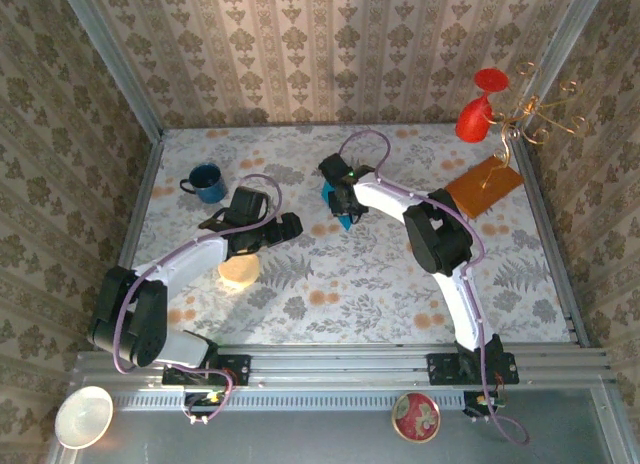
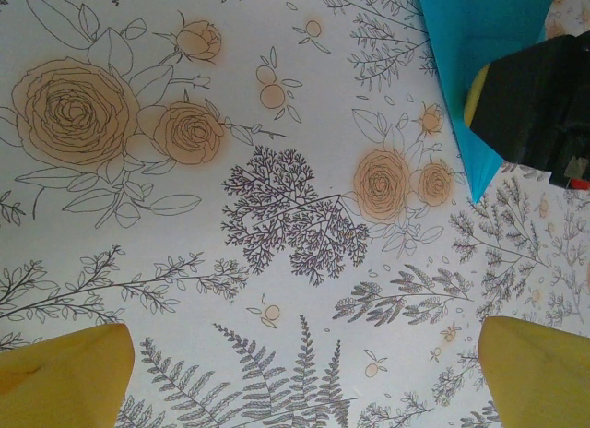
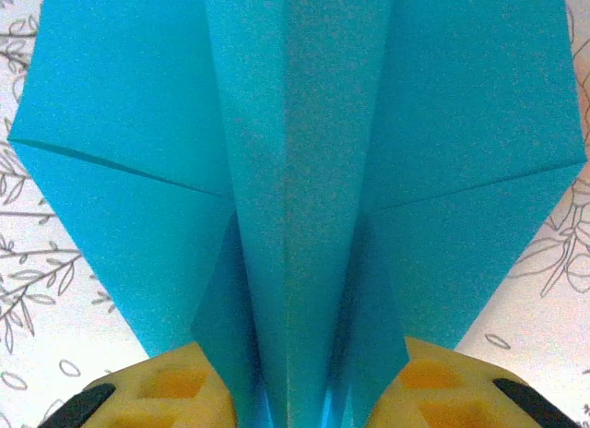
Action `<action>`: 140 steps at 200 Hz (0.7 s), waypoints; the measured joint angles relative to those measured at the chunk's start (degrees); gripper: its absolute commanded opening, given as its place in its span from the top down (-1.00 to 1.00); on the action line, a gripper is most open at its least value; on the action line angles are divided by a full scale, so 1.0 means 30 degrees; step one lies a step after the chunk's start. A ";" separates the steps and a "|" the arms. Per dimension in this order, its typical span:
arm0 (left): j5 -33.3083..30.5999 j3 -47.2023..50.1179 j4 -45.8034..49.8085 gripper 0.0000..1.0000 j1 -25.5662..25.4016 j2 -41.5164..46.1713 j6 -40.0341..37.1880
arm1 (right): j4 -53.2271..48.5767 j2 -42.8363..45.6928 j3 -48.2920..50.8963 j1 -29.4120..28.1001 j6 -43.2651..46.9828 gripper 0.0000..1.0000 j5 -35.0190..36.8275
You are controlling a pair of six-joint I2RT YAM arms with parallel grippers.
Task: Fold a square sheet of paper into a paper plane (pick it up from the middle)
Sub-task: Move a paper plane to the center of the table.
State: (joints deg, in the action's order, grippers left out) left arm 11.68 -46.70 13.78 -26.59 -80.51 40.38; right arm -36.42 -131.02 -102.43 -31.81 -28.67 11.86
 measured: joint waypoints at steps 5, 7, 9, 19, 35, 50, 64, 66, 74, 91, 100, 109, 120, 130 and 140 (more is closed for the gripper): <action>0.0000 0.0000 0.0000 -0.95 0.0000 0.0000 0.0000 | 0.0000 -0.0058 -0.0080 0.0015 0.0000 0.31 0.0029; 0.0000 0.0000 0.0000 -0.95 0.0000 0.0000 0.0000 | -0.0007 -0.0087 -0.0131 0.0022 0.0000 0.31 0.0051; 0.0000 0.0000 0.0000 -0.95 0.0000 0.0000 0.0000 | -0.0007 -0.0109 -0.0175 0.0022 0.0000 0.31 0.0073; 0.0000 0.0000 0.0000 -0.95 0.0000 0.0000 0.0000 | -0.0007 -0.0233 -0.0357 0.0058 0.0000 0.31 0.0168; 0.0000 0.0000 0.0000 -0.95 0.0000 0.0000 0.0000 | -0.0007 -0.0408 -0.0619 0.0109 -0.0007 0.33 0.0313; 0.0000 0.0000 0.0007 -0.95 0.0000 0.0000 0.0000 | -0.0015 -0.0554 -0.0838 0.0189 -0.0007 0.34 0.0372; -0.0007 0.0000 0.0051 -0.95 0.0000 0.0000 -0.0036 | -0.0015 -0.0692 -0.1071 0.0270 -0.0007 0.34 0.0423; -0.0007 0.0000 0.0066 -0.95 0.0000 0.0000 -0.0036 | -0.0022 -0.0714 -0.1115 0.0284 -0.0007 0.34 0.0423; -0.0015 0.0000 0.0138 -0.95 0.0000 0.0000 -0.0044 | -0.0022 -0.0758 -0.1231 0.0328 -0.0007 0.34 0.0430; -0.0066 -0.0029 0.0328 -0.95 0.0138 0.0000 -0.0051 | -0.0160 -0.0801 -0.1377 0.0401 0.0000 0.34 0.0423; -0.0138 -0.0087 0.0423 -0.95 0.0313 0.0007 -0.0058 | -0.0408 -0.0801 -0.1464 0.0437 0.0000 0.32 0.0423; -0.0233 -0.0204 0.0495 -0.96 0.0510 0.0015 -0.0073 | -0.0656 -0.0801 -0.1559 0.0452 0.0007 0.32 0.0423; -0.0401 -0.0350 0.0627 -0.96 0.0699 0.0153 -0.0131 | -0.0933 -0.0743 -0.1632 0.0452 0.0029 0.29 0.0408; -0.0539 -0.0510 0.0801 -0.96 0.0896 0.0379 -0.0204 | -0.1144 -0.0597 -0.1625 0.0481 0.0095 0.26 0.0364; -0.0685 -0.0663 0.0896 -0.96 0.1056 0.0707 -0.0306 | -0.1392 -0.0306 -0.1625 0.0495 0.0138 0.23 0.0321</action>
State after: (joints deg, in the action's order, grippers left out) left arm 9.63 -48.69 16.47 -23.42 -78.39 39.46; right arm -40.60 -131.94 -107.31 -30.33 -28.25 12.82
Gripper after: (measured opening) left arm 0.979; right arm 0.368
